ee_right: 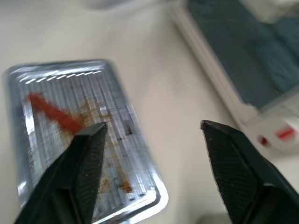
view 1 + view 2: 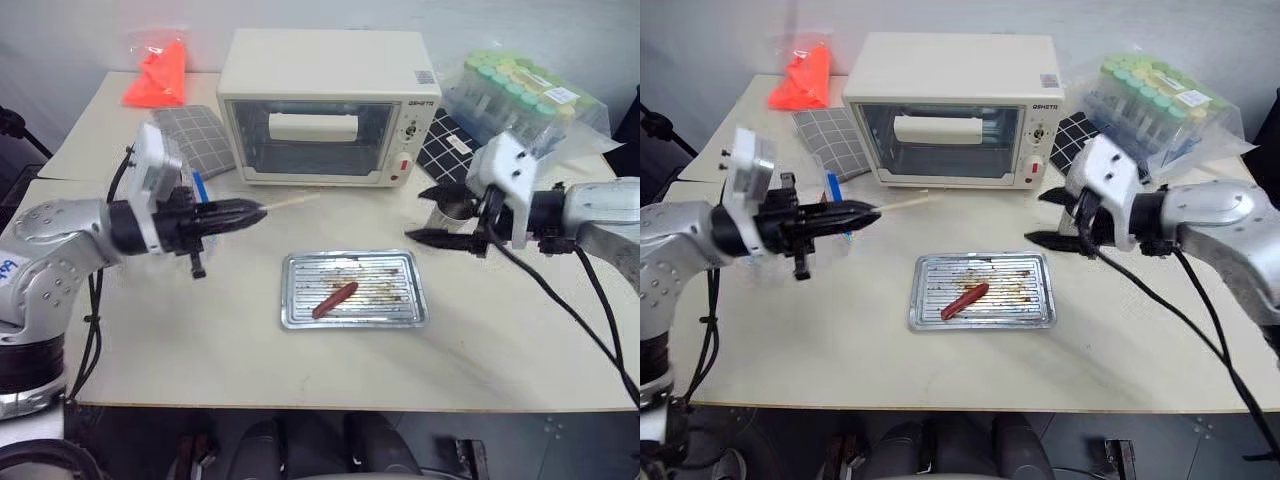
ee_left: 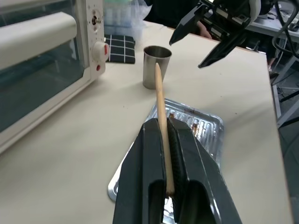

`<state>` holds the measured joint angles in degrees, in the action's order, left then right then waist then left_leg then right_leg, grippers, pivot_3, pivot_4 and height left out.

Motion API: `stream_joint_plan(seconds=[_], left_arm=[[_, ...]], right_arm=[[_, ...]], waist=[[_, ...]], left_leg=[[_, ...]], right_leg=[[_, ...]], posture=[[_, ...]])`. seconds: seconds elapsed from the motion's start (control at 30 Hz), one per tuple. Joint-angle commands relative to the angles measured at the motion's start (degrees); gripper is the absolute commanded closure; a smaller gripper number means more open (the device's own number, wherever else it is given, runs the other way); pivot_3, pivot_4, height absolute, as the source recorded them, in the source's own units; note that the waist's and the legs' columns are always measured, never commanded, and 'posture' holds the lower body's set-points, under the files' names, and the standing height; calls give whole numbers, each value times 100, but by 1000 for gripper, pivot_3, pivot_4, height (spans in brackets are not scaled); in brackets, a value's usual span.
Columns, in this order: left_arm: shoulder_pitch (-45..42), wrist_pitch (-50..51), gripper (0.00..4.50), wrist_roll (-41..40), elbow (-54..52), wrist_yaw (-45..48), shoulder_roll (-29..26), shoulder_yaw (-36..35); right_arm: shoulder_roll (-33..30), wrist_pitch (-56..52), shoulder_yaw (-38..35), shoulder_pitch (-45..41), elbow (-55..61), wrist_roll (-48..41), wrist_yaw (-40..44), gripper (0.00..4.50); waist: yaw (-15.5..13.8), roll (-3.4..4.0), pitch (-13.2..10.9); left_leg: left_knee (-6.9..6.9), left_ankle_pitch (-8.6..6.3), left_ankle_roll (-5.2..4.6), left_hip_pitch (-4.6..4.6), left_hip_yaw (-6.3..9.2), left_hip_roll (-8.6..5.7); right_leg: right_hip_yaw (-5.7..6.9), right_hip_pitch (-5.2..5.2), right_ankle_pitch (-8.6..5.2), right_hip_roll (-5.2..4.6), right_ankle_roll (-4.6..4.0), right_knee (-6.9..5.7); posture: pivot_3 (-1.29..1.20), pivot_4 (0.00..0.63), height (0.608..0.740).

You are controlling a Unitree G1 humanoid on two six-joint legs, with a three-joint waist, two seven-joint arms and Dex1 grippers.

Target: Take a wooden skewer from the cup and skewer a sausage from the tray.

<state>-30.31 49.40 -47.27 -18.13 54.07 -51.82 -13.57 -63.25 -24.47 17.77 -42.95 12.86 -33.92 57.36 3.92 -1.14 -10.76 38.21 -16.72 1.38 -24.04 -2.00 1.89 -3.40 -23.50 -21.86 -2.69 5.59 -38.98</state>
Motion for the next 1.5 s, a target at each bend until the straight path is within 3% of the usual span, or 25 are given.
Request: stream_joint_plan(seconds=[0.03,0.4,0.93,1.1,1.33,1.5], left_arm=[[79,27,4500,-137,-228,204,-306,-226],[446,-213,4500,22,-25,1423,-1487,-399],[250,-260,4500,-23,4,1159,-1307,-279],[188,-278,4500,-4,22,1127,-1266,-231],[115,-334,4500,52,38,1119,-1191,-155],[62,-356,4500,71,56,1113,-1156,-112]], right_arm=[[489,562,216,-213,-210,723,708,1167],[2078,1800,861,-477,-1367,2371,1421,1167],[3189,2441,1185,-293,-2525,3569,1532,1167],[3261,2348,1161,-96,-2479,3617,1571,2413],[3294,1758,998,118,-2193,3467,1621,2413],[3284,1438,948,231,-1966,3387,1671,3381]], waist=[[-14,0,0],[-34,-1,-1],[70,-2,-1],[102,-3,0],[84,-4,1],[91,-5,2]], left_leg=[[2,0,0,0,0,0],[8,0,2,1,-2,-3],[24,0,2,0,1,-3],[35,0,3,5,4,-1],[59,-1,3,9,6,-1],[62,-2,4,9,7,-1]], right_leg=[[0,0,0,-1,0,-2],[5,-6,0,-2,-1,-39],[10,-8,0,-1,-1,-64],[12,-5,0,1,-1,-77],[12,5,0,2,-1,-88],[11,5,0,2,-1,-92]], posture=[[0,150,740],[0,150,740],[0,150,740],[0,150,740],[0,150,740],[0,150,740]])
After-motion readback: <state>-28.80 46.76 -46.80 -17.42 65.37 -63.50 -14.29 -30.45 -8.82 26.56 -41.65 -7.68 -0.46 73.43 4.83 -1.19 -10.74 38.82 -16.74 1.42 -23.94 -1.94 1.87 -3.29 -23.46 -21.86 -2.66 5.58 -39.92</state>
